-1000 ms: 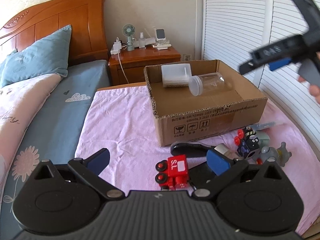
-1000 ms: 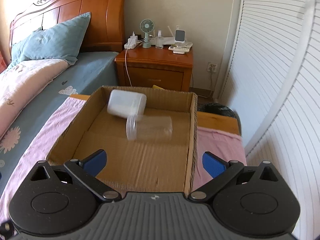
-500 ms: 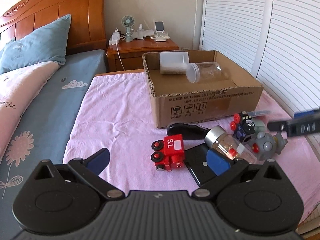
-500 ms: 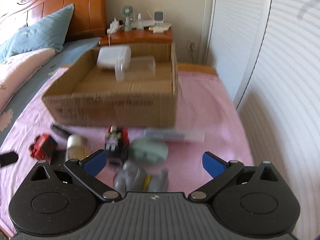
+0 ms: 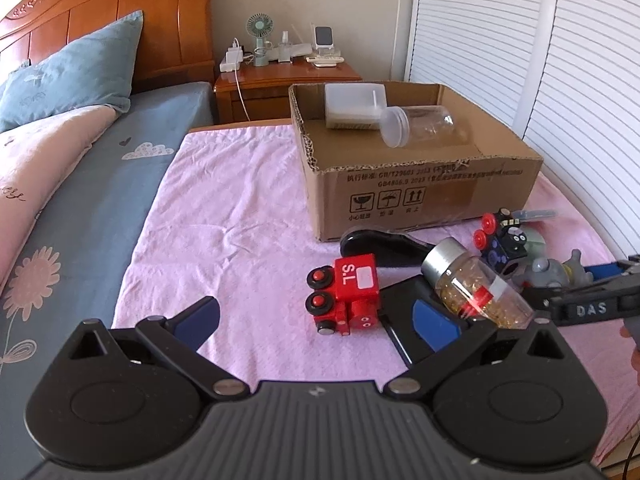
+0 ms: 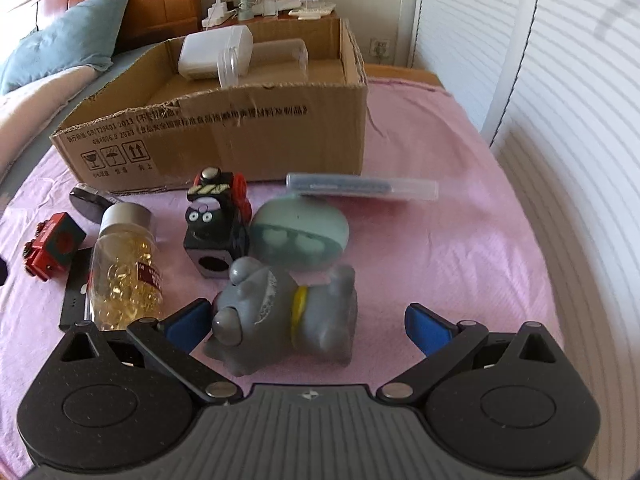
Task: Organize rigid objects
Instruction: 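Move the left tool to the red S.L train while the right tool approaches the grey elephant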
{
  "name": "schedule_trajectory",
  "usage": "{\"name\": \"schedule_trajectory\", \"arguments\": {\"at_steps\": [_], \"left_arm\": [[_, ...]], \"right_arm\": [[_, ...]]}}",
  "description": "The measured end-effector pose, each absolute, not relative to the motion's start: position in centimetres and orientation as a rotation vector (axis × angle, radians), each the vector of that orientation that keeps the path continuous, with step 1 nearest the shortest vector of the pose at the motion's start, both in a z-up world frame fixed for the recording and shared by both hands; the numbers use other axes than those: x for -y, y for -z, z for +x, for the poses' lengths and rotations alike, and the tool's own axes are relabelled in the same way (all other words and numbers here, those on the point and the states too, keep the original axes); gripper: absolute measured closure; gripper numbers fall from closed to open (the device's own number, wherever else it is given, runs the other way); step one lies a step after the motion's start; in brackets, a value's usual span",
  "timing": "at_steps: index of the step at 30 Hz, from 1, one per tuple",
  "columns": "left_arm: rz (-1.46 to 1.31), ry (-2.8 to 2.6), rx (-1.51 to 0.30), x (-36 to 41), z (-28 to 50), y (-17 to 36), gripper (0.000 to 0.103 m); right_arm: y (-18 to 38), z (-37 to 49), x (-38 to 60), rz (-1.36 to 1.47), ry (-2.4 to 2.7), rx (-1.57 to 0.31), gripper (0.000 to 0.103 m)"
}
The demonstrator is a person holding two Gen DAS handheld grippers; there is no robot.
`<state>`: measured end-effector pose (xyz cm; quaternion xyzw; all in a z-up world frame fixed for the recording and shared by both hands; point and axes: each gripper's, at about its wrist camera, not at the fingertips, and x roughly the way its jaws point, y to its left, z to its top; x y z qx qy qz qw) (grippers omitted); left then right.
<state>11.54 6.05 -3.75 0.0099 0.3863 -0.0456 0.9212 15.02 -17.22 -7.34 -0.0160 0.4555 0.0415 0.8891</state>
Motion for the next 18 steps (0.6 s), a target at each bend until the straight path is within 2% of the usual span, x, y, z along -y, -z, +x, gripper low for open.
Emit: {"name": "schedule_trajectory", "arguments": {"at_steps": [5,18], "left_arm": [[0.045,0.089,-0.782,-5.6,13.1,4.5,0.001],[0.053,0.026,-0.845,-6.6,15.8,8.0,0.001]], "right_arm": [[8.0,13.9,16.5,-0.121,-0.118,-0.924,0.000],[8.3,13.1,16.6,-0.117,-0.130,-0.894,0.000]]}}
